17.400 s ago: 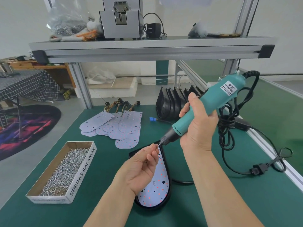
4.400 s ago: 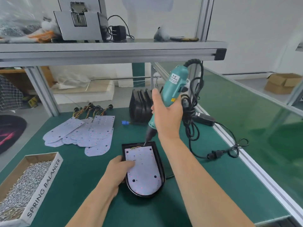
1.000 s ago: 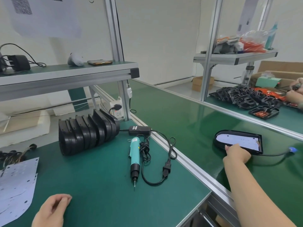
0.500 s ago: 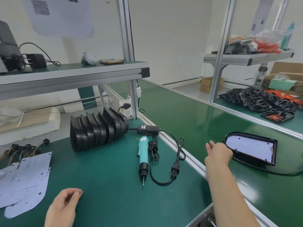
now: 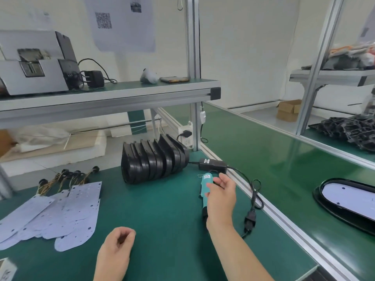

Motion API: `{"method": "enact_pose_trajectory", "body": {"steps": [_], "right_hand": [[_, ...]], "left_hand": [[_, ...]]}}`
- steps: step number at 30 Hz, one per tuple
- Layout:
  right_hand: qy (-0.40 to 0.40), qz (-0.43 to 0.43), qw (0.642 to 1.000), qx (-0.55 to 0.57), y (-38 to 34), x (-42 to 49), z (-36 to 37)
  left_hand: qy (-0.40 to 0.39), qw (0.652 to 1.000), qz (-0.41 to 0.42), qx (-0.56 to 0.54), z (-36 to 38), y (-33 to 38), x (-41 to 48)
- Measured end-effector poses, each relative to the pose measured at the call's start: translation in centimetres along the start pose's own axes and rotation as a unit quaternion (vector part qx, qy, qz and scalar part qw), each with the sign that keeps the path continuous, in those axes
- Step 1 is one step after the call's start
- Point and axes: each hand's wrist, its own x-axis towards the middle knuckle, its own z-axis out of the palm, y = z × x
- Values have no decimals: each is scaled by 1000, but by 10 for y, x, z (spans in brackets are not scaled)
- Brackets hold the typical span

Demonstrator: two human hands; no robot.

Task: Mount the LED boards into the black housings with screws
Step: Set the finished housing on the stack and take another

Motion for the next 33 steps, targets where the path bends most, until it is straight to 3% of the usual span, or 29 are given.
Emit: {"method": "enact_pose_trajectory", "body": {"steps": [9, 17, 25, 33], "right_hand": [[-128, -72, 980, -132, 44, -43, 56], [-280, -76, 899, -329, 90, -56, 73], [-313, -120, 876, -346, 106, -58, 72], [-323, -130, 871, -347, 108, -53, 75]], "left_hand": [[-3, 999, -26, -30, 0, 2, 2], [57, 998, -17, -11, 0, 44, 67], [106, 991, -71, 50, 25, 94, 175], [60, 987, -105, 106, 41, 81, 212]]}}
